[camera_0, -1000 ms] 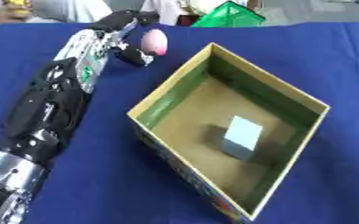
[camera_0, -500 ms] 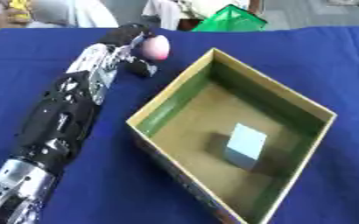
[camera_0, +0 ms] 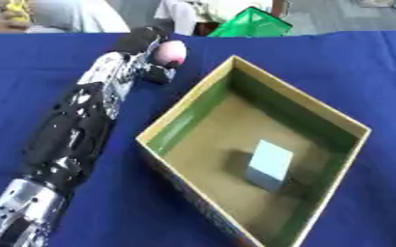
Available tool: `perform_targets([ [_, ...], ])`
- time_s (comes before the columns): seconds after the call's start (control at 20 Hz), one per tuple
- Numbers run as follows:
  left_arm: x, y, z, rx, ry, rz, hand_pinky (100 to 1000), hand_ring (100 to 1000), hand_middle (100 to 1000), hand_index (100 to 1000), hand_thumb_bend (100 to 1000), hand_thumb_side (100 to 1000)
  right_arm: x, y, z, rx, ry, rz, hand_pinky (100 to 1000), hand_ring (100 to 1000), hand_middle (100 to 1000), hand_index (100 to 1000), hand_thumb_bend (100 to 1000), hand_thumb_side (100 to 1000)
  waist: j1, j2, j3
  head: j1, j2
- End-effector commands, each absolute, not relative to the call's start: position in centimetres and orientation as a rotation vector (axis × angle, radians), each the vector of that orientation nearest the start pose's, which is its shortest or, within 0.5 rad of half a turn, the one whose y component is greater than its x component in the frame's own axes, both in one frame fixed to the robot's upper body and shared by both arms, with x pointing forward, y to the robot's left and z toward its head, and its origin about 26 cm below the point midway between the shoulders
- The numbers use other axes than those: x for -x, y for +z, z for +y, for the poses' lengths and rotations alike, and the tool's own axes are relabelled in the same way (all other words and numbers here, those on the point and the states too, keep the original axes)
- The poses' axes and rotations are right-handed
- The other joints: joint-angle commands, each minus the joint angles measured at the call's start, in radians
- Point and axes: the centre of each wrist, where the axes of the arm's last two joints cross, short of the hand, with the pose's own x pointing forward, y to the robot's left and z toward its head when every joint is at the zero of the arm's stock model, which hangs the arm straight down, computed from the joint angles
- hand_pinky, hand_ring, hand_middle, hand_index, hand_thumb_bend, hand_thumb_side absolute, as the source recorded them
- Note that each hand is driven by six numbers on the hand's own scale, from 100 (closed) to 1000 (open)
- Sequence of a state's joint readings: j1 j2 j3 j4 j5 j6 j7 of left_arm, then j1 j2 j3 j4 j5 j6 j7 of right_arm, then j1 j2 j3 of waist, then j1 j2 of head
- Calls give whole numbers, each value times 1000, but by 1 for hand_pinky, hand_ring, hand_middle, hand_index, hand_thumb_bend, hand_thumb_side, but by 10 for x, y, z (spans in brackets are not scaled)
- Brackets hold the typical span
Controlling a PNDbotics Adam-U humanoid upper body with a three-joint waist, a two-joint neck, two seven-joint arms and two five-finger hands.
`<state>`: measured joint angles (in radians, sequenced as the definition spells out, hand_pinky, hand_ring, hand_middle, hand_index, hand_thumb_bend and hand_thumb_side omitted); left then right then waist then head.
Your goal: Pick up objects on the table and place them in the box.
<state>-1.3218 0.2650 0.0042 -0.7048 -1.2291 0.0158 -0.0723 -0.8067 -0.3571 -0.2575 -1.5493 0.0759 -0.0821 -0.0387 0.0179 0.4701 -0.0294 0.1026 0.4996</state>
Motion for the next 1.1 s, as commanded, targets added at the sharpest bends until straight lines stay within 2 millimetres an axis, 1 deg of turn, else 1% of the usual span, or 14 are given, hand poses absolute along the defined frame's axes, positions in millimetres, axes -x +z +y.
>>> perform_targets([
  [0.05, -511, 319, 191, -1475, -1085, -1666, 407, 515, 548, 710, 186, 100, -392, 312, -311, 427, 133, -2479, 765, 906, 561, 818, 648, 1000, -3, -21, -3, 7, -16],
  [0.2, -512, 317, 189, -1498, -1078, -1683, 384, 494, 527, 691, 200, 100, -392, 311, -312, 426, 132, -2475, 764, 906, 561, 818, 649, 1000, -3, -18, -1, 4, -7],
  [0.35, -513, 315, 188, -1493, -1077, -1690, 356, 474, 515, 684, 243, 100, -392, 310, -312, 420, 131, -2473, 764, 906, 561, 819, 649, 1000, -2, -18, 0, 4, -4],
  [0.4, -513, 314, 189, -1492, -1076, -1688, 354, 472, 515, 685, 246, 100, -392, 310, -312, 420, 130, -2473, 764, 906, 561, 819, 649, 1000, -2, -19, -1, 3, -3],
  [0.55, -513, 314, 189, -1497, -1063, -1701, 306, 429, 480, 660, 222, 100, -392, 309, -313, 422, 128, -2469, 764, 906, 560, 819, 649, 1000, -1, -20, -1, 0, 1],
  [0.85, -512, 316, 188, -1502, -1069, -1728, 322, 445, 501, 687, 217, 100, -392, 304, -314, 423, 121, -2457, 764, 905, 559, 822, 651, 1000, -1, -32, 9, -11, 17],
  [1.1, -509, 321, 186, -1495, -1113, -1758, 328, 453, 509, 690, 229, 100, -391, 300, -314, 423, 116, -2448, 764, 905, 559, 823, 649, 1000, 1, -53, 22, -22, 35],
])
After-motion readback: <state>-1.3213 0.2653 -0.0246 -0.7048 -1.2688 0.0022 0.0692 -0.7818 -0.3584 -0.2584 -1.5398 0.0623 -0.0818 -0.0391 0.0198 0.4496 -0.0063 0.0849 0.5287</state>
